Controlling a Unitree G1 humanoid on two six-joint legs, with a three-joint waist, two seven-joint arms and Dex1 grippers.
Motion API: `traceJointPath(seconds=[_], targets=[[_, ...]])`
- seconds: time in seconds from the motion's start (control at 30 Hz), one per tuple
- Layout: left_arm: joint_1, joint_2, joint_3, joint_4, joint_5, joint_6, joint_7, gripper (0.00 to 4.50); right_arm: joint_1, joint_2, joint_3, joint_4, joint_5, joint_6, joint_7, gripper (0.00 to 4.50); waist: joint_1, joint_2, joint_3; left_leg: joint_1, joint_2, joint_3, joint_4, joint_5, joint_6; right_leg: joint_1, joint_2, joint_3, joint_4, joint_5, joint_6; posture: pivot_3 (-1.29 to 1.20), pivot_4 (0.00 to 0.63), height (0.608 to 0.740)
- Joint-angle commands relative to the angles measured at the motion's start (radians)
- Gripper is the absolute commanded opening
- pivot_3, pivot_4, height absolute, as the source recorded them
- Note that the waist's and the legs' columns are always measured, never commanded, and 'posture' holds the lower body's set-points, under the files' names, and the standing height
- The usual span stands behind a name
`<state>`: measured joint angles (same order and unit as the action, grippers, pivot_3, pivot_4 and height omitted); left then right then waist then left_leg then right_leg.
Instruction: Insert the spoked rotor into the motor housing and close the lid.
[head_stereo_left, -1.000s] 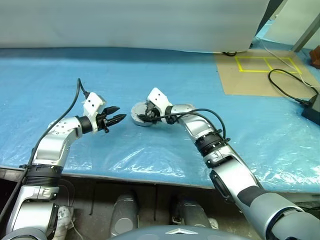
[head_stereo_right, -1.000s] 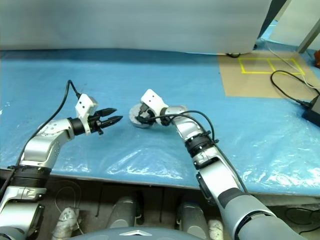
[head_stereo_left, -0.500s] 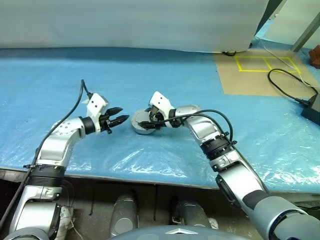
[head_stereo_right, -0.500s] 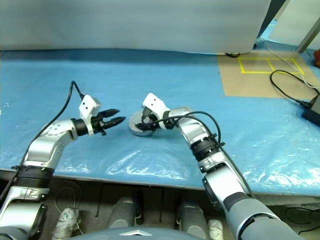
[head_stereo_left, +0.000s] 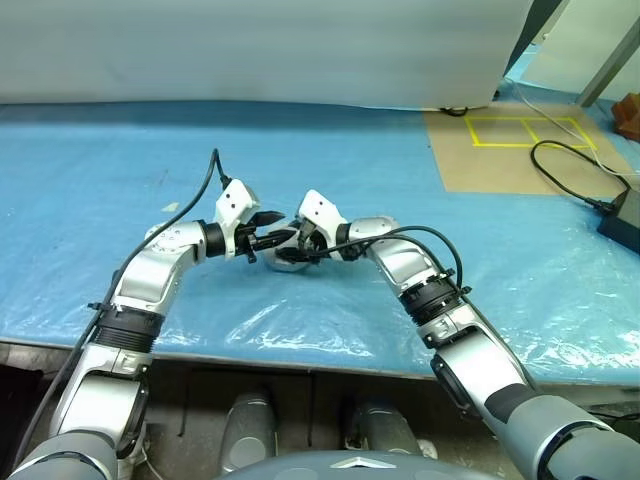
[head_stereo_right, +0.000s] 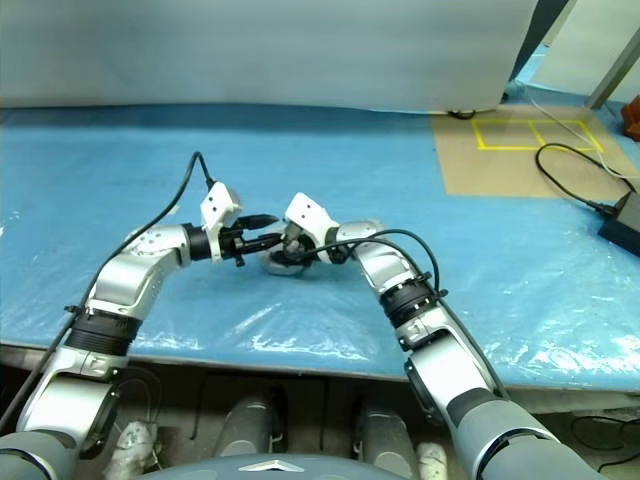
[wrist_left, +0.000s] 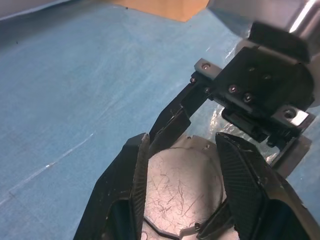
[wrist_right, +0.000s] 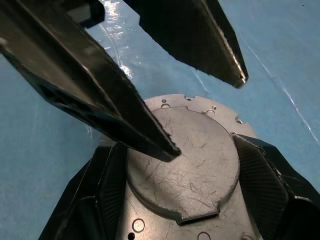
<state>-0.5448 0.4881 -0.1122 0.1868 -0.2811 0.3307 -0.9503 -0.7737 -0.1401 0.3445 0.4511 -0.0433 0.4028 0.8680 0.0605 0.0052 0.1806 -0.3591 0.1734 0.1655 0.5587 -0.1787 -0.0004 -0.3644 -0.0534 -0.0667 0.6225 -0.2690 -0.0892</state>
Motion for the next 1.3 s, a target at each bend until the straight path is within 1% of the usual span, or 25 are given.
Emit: traceJointPath(seconds=[0.03, 0.1, 0.17, 0.2, 0.37, 0.6, 0.8, 1.1, 1.17, 1.23, 1.27, 1.3], targets=[[-0.029, -0.016, 0.004, 0.069, 0.03, -0.054, 0.01, 2.2, 0.057, -0.004, 0.053, 0.111, -0.042, 0.05, -0.012, 2.97, -0.005, 0.0, -0.001, -0.001, 0.0, 0.0, -0.001, 0.0, 0.0, -0.001, 0.0, 0.0, 0.0, 0.0, 0.0, 0.0, 0.15, 0.74], [-0.031, -0.023, 0.004, 0.079, 0.036, -0.064, 0.007, 2.2, 0.055, -0.004, 0.049, 0.11, -0.042, 0.051, -0.015, 2.97, -0.01, 0.0, -0.002, -0.002, 0.0, 0.0, -0.001, 0.0, 0.0, -0.002, 0.0, 0.0, 0.0, 0.0, 0.0, 0.0, 0.15, 0.74], [-0.029, -0.025, 0.012, 0.077, 0.036, -0.064, 0.005, 1.83, 0.057, -0.008, 0.047, 0.105, -0.04, 0.053, -0.012, 2.97, -0.012, 0.0, -0.002, -0.004, 0.0, 0.0, -0.001, 0.0, 0.0, -0.003, 0.0, 0.0, 0.0, 0.0, 0.0, 0.0, 0.15, 0.74], [-0.026, -0.024, 0.016, 0.073, 0.032, -0.061, 0.001, 1.59, 0.06, -0.012, 0.046, 0.104, -0.041, 0.053, -0.013, 2.97, -0.012, 0.0, -0.002, -0.004, 0.0, 0.0, -0.001, 0.0, 0.0, -0.003, 0.0, 0.0, 0.0, 0.0, 0.0, 0.0, 0.15, 0.74], [-0.011, -0.016, 0.025, 0.06, 0.022, -0.05, -0.01, 0.01, 0.066, -0.018, 0.045, 0.108, -0.044, 0.05, -0.017, 2.97, -0.011, 0.0, -0.002, -0.004, 0.0, 0.0, -0.001, 0.0, 0.0, -0.003, 0.0, 0.0, -0.001, 0.0, 0.0, 0.0, 0.15, 0.74], [0.007, -0.017, 0.011, 0.042, 0.026, -0.039, -0.019, 0.01, 0.061, -0.006, 0.049, 0.133, -0.046, 0.037, -0.024, 2.97, -0.011, 0.0, -0.002, -0.004, 0.0, 0.0, -0.001, 0.0, 0.001, -0.003, 0.0, 0.0, -0.001, 0.0, 0.0, 0.0, 0.15, 0.74], [0.035, -0.011, -0.02, 0.07, 0.074, -0.075, -0.023, 0.01, 0.055, -0.005, 0.043, 0.165, -0.047, 0.018, -0.029, 2.97, -0.013, 0.001, -0.003, -0.003, 0.0, 0.0, -0.002, -0.001, 0.001, -0.003, 0.0, 0.0, -0.001, 0.0, 0.0, 0.0, 0.15, 0.74], [0.052, -0.008, -0.048, 0.089, 0.118, -0.106, -0.034, 0.01, 0.061, -0.01, 0.04, 0.151, -0.045, 0.021, -0.032, 2.97, -0.012, 0.003, -0.008, 0.003, -0.001, 0.0, -0.007, -0.002, 0.003, 0.002, -0.001, 0.0, -0.005, -0.001, 0.002, 0.0, 0.15, 0.74], [0.047, -0.011, -0.046, 0.097, 0.121, -0.11, -0.03, 0.0, 0.054, -0.006, 0.025, 0.165, -0.042, 0.01, -0.052, 3.69, -0.012, 0.004, -0.008, 0.004, -0.002, 0.0, -0.009, -0.002, 0.003, 0.003, -0.001, 0.0, -0.006, -0.001, 0.001, 0.0, 0.15, 0.74], [0.046, -0.012, -0.043, 0.099, 0.123, -0.111, -0.027, 0.0, 0.047, -0.003, 0.014, 0.169, -0.026, 0.022, -0.042, 4.26, -0.012, 0.004, -0.009, 0.005, -0.002, 0.001, -0.012, -0.002, 0.003, 0.003, -0.001, 0.0, -0.008, -0.001, 0.001, 0.0, 0.15, 0.74], [0.047, -0.013, -0.042, 0.098, 0.123, -0.111, -0.027, 0.0, 0.047, -0.002, 0.007, 0.152, -0.006, 0.038, -0.018, 4.45, -0.012, 0.004, -0.009, 0.005, -0.002, 0.001, -0.013, -0.002, 0.003, 0.003, -0.001, 0.0, -0.009, -0.001, 0.001, 0.0, 0.15, 0.74], [0.048, -0.013, -0.041, 0.097, 0.122, -0.111, -0.027, 0.0, 0.045, -0.004, 0.002, 0.132, 0.007, 0.043, -0.002, 4.45, -0.012, 0.004, -0.009, 0.005, -0.002, 0.001, -0.013, -0.002, 0.003, 0.004, -0.001, 0.0, -0.009, -0.001, 0.001, 0.0, 0.15, 0.74]])
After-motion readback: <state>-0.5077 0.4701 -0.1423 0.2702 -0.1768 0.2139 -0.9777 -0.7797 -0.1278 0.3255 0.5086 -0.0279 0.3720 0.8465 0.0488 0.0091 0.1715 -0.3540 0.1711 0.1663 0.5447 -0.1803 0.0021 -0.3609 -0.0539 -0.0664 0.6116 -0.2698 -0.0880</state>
